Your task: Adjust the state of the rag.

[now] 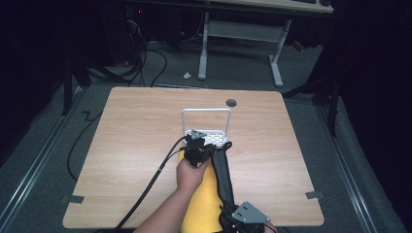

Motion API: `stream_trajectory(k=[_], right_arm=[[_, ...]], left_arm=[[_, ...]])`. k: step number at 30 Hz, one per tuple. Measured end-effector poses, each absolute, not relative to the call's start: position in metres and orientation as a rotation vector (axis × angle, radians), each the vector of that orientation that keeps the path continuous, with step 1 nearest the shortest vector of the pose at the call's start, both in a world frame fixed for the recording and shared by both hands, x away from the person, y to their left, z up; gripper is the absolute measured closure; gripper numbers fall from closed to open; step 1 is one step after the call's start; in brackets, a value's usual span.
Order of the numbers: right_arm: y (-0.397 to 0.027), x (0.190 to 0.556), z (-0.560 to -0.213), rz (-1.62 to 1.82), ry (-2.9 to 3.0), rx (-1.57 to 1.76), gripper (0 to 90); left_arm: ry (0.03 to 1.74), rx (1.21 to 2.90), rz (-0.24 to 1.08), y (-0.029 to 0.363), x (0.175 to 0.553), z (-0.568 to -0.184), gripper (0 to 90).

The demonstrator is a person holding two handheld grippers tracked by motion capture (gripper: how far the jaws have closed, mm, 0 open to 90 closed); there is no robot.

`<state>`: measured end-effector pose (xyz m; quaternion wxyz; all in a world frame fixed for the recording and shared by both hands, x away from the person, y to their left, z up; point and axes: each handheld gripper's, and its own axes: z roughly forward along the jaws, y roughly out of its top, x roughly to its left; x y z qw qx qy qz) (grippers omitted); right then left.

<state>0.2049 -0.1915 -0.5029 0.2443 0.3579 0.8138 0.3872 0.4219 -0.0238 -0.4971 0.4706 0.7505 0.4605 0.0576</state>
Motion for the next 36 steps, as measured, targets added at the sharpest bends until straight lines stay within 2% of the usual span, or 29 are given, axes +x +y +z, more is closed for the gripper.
stream_trajectory(k=[2,5,12,16,22,24,28,36], right_arm=[[-0.194,0.206,-0.501,1.075,2.198,0.991,64.0],[-0.199,0.206,-0.496,1.091,2.141,0.999,61.9],[-0.204,0.213,-0.498,1.089,2.122,1.020,62.2],[-0.204,0.221,-0.503,1.060,2.134,1.030,62.2],[-0.206,0.236,-0.505,1.059,2.123,1.075,65.7],[-0.207,0.245,-0.504,1.065,2.127,1.098,68.3],[-0.203,0.277,-0.506,1.064,2.120,1.174,76.4],[-0.189,0.328,-0.523,0.928,2.166,1.264,84.9]], left_arm=[[1.118,1.816,0.108,-0.024,0.421,-0.496,64.4],[1.065,1.818,0.113,-0.021,0.416,-0.491,54.9],[1.028,1.864,0.173,0.012,0.395,-0.490,51.2],[1.028,1.909,0.202,0.042,0.377,-0.498,51.8],[1.029,1.960,0.196,0.076,0.349,-0.512,58.3],[1.017,1.966,0.172,0.078,0.344,-0.514,65.2],[0.972,2.009,0.211,0.071,0.338,-0.515,69.2],[0.972,2.079,0.229,0.065,0.340,-0.528,75.3]])
